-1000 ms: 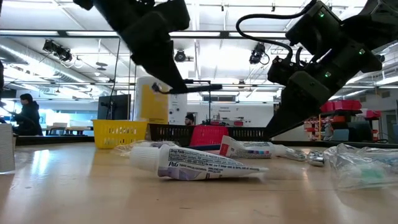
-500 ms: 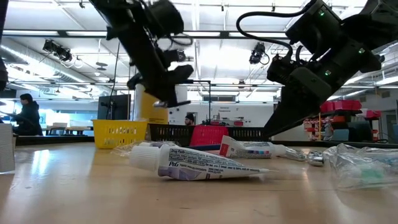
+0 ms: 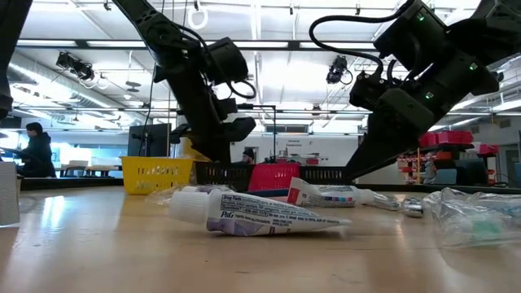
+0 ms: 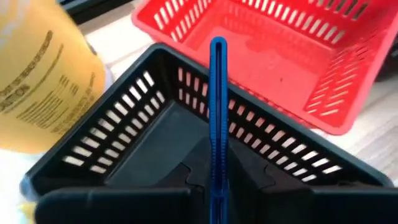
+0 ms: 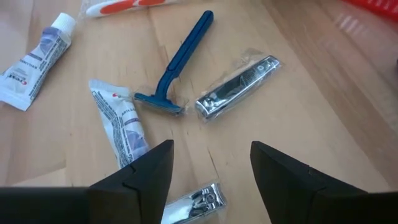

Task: Pick & Place Travel size toiletries
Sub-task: Put the blue razor into the left black bin, then put the white toothpaste into the red bin

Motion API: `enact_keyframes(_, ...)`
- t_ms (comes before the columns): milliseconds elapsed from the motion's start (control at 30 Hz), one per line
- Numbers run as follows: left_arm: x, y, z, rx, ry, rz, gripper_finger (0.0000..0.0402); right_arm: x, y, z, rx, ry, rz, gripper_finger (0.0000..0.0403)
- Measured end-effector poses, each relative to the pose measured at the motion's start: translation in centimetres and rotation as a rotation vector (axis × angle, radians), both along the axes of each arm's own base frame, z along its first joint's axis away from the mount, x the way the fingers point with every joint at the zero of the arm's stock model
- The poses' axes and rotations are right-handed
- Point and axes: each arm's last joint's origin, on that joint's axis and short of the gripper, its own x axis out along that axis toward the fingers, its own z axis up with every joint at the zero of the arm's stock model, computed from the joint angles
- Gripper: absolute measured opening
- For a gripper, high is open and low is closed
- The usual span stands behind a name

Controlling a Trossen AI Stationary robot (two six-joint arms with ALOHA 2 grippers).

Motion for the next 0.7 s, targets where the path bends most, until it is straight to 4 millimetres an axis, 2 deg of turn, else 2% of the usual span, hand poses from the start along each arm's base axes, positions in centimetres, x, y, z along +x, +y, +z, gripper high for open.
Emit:
enact_keyframes(333, -0.29, -0.02, -0.23, -0.039, 0.02, 0.005, 0.0072, -0.01, -0.02, -0.01, -0.016, 0.003, 0.004, 0.0241)
enact_keyframes(600, -0.29, 0.04, -0.2, -0.032, 0.032, -0.013, 0.0125, -0.02, -0.02, -0.01, -0.016, 0.003, 0.004, 0.0245)
enact_keyframes(700, 0.02, -0.25, 0.63, -0.036, 0.023, -0.072, 0.0138, -0.02, -0.02, -0.01, -0.016, 0.003, 0.004, 0.024)
